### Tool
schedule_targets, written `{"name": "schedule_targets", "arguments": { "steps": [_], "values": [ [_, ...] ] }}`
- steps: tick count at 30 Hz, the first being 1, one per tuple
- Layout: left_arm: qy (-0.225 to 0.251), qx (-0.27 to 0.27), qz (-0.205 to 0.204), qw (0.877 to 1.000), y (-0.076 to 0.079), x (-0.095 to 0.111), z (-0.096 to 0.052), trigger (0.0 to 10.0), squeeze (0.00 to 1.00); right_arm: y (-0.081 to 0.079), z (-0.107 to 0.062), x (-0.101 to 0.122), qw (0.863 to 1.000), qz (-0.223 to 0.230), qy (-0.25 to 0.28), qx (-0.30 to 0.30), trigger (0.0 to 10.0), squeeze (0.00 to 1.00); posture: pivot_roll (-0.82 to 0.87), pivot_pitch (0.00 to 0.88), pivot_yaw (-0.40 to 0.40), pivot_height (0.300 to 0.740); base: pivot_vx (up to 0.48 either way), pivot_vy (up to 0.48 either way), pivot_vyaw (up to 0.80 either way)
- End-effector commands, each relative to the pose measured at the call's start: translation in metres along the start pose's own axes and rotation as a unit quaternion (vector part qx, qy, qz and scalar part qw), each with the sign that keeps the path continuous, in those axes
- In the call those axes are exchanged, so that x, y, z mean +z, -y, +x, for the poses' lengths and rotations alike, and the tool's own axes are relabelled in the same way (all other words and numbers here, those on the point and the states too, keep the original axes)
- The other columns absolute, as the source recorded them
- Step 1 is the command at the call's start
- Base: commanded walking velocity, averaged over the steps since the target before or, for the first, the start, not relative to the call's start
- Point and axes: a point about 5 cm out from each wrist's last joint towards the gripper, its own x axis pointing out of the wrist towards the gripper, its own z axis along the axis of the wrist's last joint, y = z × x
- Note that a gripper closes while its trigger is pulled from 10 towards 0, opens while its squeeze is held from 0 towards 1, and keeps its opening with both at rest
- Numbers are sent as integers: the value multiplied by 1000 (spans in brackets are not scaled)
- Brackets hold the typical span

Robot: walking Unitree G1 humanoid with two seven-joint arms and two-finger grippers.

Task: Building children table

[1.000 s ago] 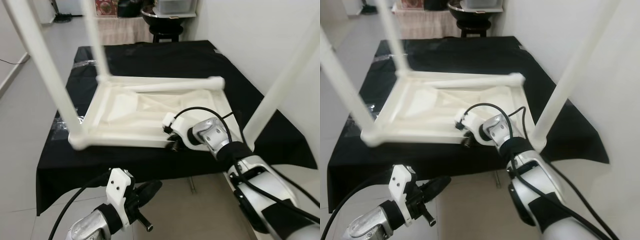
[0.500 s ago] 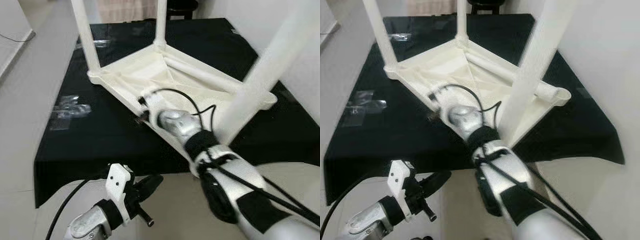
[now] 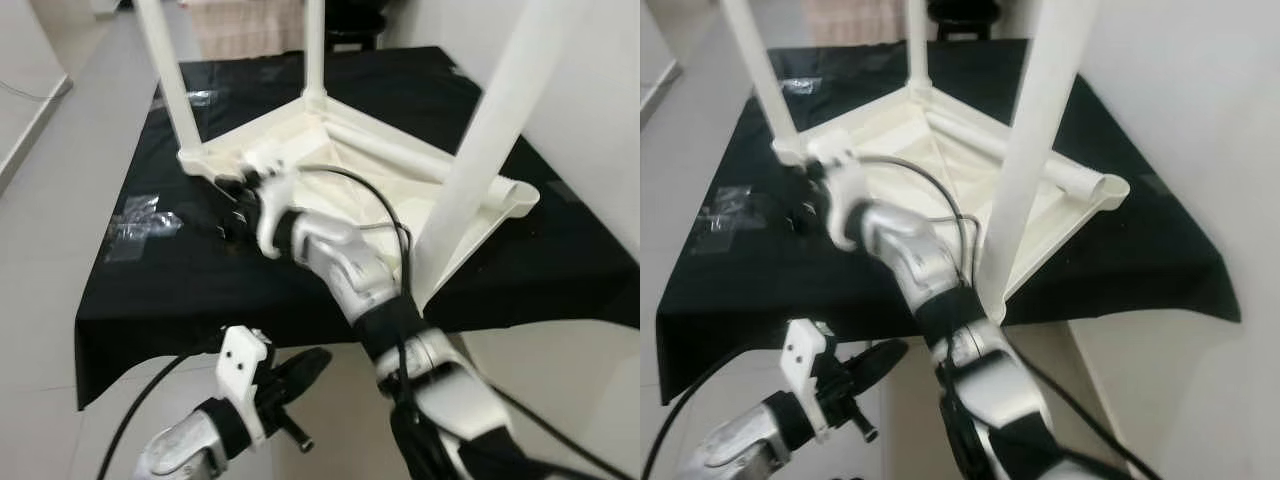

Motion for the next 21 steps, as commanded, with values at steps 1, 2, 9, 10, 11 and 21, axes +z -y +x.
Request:
{"name": "schedule_targets", "arguments": {
  "steps": [1, 2, 9, 10, 11, 21],
  "values": [
    [-6, 2, 1, 1000, -2, -2, 0, 10000, 0, -12, -11, 5, 998, -6, 7, 57, 10000, 0, -22, 176, -32, 740, 0, 0, 0],
    [-2, 10, 3, 1000, -5, -1, 0, 10000, 0, -16, -32, 0, 997, -1, 3, 83, 10000, 0, -32, 171, -29, 740, 0, 0, 0],
    [7, 50, 11, 999, -19, 2, -6, 10000, 0, -18, -97, -25, 995, 20, -59, 83, 10000, 0, -42, 156, -23, 740, 0, 0, 0],
    [6, 61, 14, 998, -23, 2, -11, 10000, 0, -14, -105, -28, 995, 26, -67, 66, 10000, 0, -43, 153, -22, 740, 0, 0, 0],
    [7, 72, 15, 997, -26, 2, -15, 10000, 0, -13, -113, -29, 995, 29, -73, 58, 10000, 0, -42, 152, -22, 740, 0, 0, 0],
    [21, 136, -2, 991, -46, 3, -50, 10000, 0, -24, -171, -30, 989, 68, -124, 50, 10000, 0, -32, 151, -30, 740, 0, 0, 0]
  ]
}}
